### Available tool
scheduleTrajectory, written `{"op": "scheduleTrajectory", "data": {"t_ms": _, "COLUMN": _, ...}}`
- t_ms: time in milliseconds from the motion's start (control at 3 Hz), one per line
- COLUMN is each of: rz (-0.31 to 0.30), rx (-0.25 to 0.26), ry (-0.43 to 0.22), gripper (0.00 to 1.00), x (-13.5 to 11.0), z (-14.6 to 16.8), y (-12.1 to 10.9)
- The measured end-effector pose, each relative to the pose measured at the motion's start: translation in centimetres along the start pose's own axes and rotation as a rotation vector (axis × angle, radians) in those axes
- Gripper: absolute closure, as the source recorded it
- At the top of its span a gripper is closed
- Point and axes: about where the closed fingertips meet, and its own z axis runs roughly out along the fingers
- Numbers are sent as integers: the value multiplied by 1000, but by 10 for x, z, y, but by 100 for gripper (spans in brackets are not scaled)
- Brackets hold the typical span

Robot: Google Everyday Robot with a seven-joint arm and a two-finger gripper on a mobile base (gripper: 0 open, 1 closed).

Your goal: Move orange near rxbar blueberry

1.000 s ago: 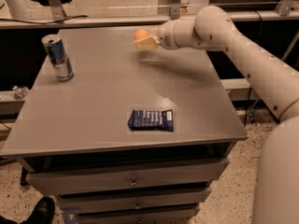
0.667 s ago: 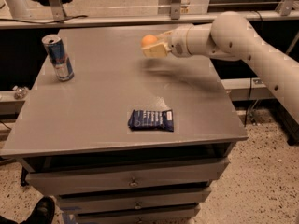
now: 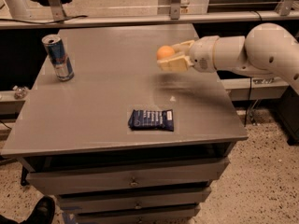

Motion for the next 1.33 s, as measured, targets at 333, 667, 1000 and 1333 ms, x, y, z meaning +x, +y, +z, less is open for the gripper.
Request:
{"op": "scheduleTrajectory", "data": {"t_ms": 333, "rz": -2, "rx": -19, "ry": 0, "gripper": 100, "x": 11, "z": -31, "y": 20}}
{"op": "scheduleTrajectory", "data": {"t_ms": 667, "rz": 0, "rx": -60, "ry": 10, "gripper": 100, "x": 24, "z": -57, "y": 44}}
{"op": "scheduleTrajectory", "data": {"t_ms": 1000, "rz": 6, "rx": -113, "ry": 15, "gripper": 100, "x": 38, "z": -79, "y": 70}}
{"op": "scheduleTrajectory", "data": {"t_ms": 1333, "rz": 6, "rx": -186, "ry": 8, "gripper": 100, "x": 51, "z": -92, "y": 97}}
